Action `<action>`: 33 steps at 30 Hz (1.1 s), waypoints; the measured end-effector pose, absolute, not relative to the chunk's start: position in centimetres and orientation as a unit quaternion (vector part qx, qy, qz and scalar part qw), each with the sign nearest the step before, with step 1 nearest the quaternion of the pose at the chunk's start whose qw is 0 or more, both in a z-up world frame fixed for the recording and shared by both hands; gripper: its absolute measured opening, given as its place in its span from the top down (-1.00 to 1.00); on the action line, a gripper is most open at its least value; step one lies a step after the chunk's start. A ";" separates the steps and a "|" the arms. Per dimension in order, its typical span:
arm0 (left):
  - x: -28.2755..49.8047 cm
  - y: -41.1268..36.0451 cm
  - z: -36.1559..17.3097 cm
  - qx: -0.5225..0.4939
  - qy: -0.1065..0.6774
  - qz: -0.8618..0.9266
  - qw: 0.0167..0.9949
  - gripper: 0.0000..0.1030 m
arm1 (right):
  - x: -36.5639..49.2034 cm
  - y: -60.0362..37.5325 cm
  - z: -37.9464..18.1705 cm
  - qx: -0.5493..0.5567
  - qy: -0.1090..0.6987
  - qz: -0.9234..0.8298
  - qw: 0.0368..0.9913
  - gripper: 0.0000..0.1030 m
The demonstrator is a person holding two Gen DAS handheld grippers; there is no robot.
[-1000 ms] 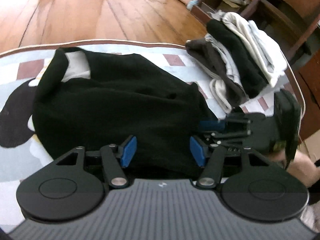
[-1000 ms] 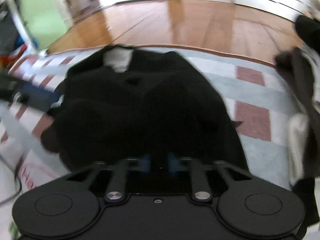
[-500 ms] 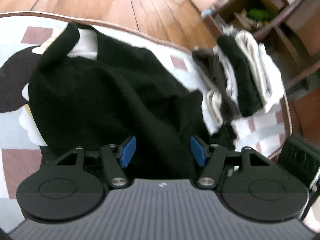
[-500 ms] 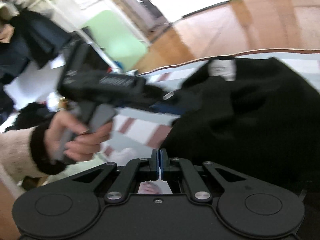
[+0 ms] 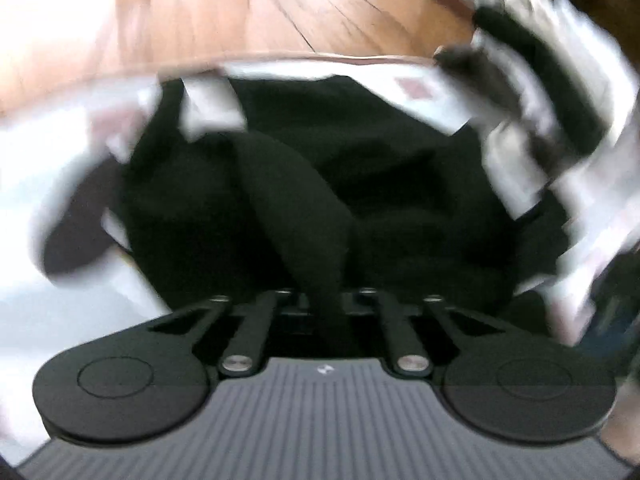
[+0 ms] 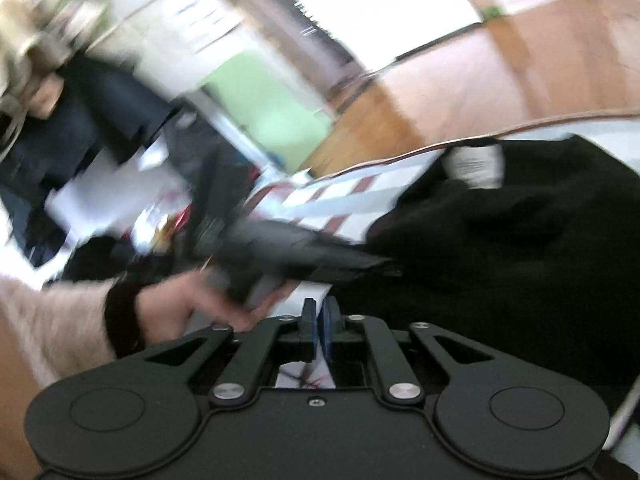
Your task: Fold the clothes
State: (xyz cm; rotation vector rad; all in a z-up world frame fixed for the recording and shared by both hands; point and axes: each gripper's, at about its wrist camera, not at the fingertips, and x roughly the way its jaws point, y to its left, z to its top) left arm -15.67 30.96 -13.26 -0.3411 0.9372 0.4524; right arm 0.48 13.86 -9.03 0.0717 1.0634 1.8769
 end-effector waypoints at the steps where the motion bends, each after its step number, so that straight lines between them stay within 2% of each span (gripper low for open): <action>1: -16.2 31.2 -12.7 -0.148 0.443 0.234 0.852 0.94 | 1.4 13.9 -9.4 0.041 0.445 0.755 0.481 0.81; 5: -19.2 33.2 -10.1 -0.136 0.416 0.320 0.840 0.94 | 5.1 13.6 -10.4 0.062 0.465 0.704 0.534 0.70; 7: -21.2 34.1 -8.8 -0.093 0.403 0.379 0.828 0.94 | 6.9 13.1 -10.7 0.078 0.471 0.676 0.562 0.39; 9: -23.5 36.1 -7.6 -0.100 0.386 0.424 0.813 0.94 | 8.4 12.5 -11.0 0.097 0.474 0.650 0.586 0.16; 10: -24.7 37.2 -7.1 -0.107 0.377 0.445 0.805 0.94 | 9.0 12.3 -11.2 0.105 0.477 0.638 0.596 0.13; 13: -27.8 39.9 -5.2 -0.117 0.348 0.502 0.783 0.94 | 10.7 11.7 -11.9 0.126 0.485 0.607 0.616 0.12; 17: -29.5 41.7 -3.1 -0.045 0.313 0.553 0.771 0.94 | 11.2 11.5 -11.6 0.126 0.469 0.608 0.628 0.12; 24: -30.1 44.6 -3.0 -0.016 0.282 0.582 0.763 0.93 | 9.4 12.1 -10.3 0.062 0.442 0.596 0.668 0.11; 27: -31.0 45.2 -2.9 -0.064 0.253 0.571 0.778 0.94 | 9.4 11.8 -9.8 0.050 0.436 0.577 0.689 0.09; 28: -31.5 46.4 -3.5 -0.132 0.260 0.539 0.790 0.95 | 9.6 11.8 -9.9 0.056 0.440 0.570 0.692 0.08; 29: -31.9 48.2 -4.9 -0.215 0.285 0.487 0.797 0.94 | 10.0 11.9 -10.1 0.071 0.449 0.565 0.688 0.08; 33: -32.7 51.1 -11.3 -0.328 0.346 0.431 0.766 0.94 | 11.1 12.8 -11.1 0.105 0.494 0.539 0.674 0.08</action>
